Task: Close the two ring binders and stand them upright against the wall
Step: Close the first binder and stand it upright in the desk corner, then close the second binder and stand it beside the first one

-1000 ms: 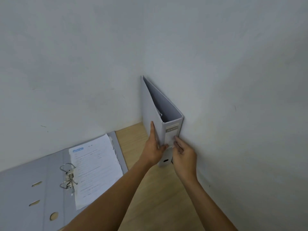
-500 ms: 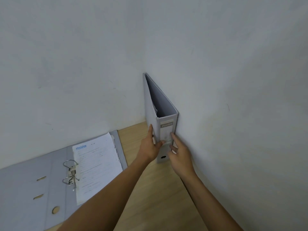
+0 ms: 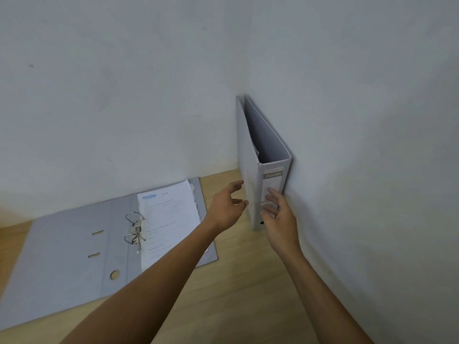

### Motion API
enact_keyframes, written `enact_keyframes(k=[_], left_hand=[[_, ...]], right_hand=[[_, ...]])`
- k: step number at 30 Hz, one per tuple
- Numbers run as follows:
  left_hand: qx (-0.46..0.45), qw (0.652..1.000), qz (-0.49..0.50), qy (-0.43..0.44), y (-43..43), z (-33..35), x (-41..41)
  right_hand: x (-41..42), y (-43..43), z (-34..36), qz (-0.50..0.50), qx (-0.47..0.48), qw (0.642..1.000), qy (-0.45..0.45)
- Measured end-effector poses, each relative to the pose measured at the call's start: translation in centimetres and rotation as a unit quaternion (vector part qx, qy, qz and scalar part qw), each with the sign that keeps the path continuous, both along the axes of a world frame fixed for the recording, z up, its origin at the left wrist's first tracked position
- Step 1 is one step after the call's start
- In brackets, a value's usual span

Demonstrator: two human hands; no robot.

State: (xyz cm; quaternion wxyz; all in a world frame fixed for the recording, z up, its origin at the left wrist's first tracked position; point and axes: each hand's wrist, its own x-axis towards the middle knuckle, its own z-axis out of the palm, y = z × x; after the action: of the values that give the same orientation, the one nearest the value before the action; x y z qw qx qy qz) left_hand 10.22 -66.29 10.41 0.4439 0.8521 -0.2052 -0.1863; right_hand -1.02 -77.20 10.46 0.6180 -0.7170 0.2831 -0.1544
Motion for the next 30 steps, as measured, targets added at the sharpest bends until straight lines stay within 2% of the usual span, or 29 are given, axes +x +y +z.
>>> enact_keyframes(k=[7, 13, 21, 30], left_hand=[[-0.042, 0.998, 0.026, 0.032, 6.1, 0.9, -0.4], [-0.049, 0.987, 0.111, 0.104, 17.7, -1.0, -0.3], [-0.040, 0.948, 0.265, 0.170, 36.0, -3.9, 1.3], [0.001, 0.895, 0.381, 0.231, 52.2, -8.1, 0.9]], right_hand=[[1.6, 5.3, -0.4, 0.035, -0.001, 0.999, 0.004], [4.0, 13.7, -2.2, 0.121, -0.014, 0.992, 0.038], [7.3, 28.6, -6.0, 0.263, -0.012, 0.956, 0.134], [10.0, 40.4, -10.7, 0.332, -0.022, 0.921, 0.203]])
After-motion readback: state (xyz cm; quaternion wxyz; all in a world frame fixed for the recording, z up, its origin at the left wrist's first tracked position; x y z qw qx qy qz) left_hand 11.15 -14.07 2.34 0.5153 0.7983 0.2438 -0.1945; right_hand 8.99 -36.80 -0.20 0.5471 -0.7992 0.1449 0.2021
